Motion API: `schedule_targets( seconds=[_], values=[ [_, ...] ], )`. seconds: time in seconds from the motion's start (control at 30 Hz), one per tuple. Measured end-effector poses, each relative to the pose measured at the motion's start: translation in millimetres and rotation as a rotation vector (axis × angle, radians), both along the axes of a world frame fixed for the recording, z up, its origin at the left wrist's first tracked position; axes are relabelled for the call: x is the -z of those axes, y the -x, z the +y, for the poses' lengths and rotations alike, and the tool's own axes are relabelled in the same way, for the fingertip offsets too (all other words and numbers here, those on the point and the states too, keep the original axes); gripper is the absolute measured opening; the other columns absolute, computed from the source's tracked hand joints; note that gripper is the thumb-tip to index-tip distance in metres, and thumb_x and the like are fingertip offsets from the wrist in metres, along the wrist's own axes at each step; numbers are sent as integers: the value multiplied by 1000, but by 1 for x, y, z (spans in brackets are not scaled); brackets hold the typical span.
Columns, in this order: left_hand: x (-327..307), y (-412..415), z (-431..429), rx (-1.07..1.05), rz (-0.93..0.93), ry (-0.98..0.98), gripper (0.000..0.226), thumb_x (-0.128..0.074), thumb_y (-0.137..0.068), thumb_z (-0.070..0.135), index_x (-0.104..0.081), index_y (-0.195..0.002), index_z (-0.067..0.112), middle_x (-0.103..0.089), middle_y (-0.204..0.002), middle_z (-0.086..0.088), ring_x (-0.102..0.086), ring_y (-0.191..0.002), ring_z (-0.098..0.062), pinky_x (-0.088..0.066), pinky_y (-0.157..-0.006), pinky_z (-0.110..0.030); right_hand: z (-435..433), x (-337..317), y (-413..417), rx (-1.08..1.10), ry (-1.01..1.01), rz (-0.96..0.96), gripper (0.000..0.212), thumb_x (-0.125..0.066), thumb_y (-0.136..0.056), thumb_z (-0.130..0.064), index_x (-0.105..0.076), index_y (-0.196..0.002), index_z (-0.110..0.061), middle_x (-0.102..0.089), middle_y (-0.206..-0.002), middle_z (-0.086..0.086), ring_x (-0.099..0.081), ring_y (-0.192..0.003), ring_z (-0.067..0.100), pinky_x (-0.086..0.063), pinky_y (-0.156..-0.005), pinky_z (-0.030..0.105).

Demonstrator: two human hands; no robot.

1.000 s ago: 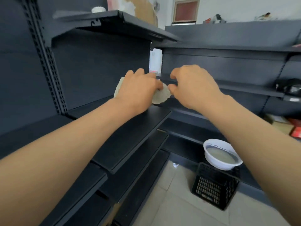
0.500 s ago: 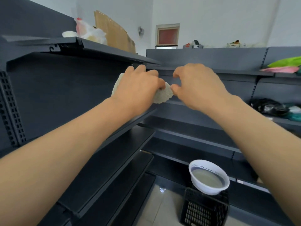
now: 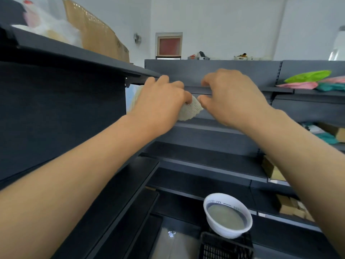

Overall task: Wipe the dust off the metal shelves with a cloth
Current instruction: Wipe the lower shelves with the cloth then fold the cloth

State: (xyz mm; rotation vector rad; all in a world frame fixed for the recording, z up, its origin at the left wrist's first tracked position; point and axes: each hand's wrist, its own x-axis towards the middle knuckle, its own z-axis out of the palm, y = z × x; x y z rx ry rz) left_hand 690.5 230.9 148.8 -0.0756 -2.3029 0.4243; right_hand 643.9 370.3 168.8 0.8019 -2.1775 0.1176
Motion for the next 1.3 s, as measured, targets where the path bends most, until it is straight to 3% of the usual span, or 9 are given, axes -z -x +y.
schedule_targets(
  seconds=[0.33,0.73,1.1,1.3],
  values=[
    [13,103,21,49,-62,14,56,-49,-80,0,-50,-127,30,-53,-123,0,-42,-102,-29,-30,-79,-38,27,15,99,59,31,-56,31,-53,-93,-28,-58,-116,-7,-58,-117,14,-55,-104,37,-43,-81,39],
    [38,256,105,52,-59,-26,57,-49,-79,-1,-50,-126,30,-53,-121,0,-42,-100,-30,-22,-74,-35,104,35,256,65,-30,-81,30,-52,-94,-22,-57,-119,-6,-58,-120,15,-54,-108,36,-43,-83,39],
    [126,392,124,116,-310,-91,56,-48,-80,-1,-49,-127,30,-52,-122,0,-42,-102,-29,-24,-76,-34,124,118,385,143,-137,-303,29,-53,-92,-19,-58,-118,-7,-59,-116,15,-55,-102,37,-37,-75,36],
    [200,466,126,159,-507,-136,56,-53,-81,2,-48,-129,31,-51,-126,0,-42,-109,-29,-32,-89,-40,130,179,446,199,-140,-463,30,-51,-93,-21,-58,-119,-7,-58,-119,15,-54,-107,37,-38,-76,36]
  ],
)
